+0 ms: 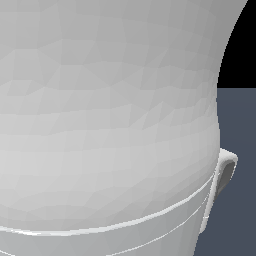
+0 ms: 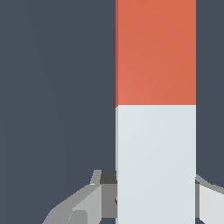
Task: Insert the peg into the horizontal hole in a box.
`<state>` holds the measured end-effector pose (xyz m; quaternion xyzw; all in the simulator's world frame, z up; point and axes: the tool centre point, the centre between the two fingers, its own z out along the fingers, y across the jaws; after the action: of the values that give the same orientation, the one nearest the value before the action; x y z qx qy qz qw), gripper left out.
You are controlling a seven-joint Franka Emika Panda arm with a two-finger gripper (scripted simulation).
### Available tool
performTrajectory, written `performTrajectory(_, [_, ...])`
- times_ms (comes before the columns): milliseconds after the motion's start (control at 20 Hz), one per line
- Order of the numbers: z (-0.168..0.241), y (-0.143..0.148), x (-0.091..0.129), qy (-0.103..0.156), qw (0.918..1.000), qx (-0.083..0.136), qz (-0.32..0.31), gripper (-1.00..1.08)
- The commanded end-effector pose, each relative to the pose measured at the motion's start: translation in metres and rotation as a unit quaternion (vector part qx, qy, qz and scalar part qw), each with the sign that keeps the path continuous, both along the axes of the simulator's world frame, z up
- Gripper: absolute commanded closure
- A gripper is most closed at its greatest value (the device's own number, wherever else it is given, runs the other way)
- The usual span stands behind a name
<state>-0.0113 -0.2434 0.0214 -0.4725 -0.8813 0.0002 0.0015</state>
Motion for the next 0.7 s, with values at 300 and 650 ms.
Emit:
performTrajectory(300, [0.014,0.064,-0.004,-0.001,0.9995,0.000,-0.030,1.08])
performTrajectory(650, [0.027,0.136,-0.004,-0.001,0.9979,0.000,-0.065,1.08])
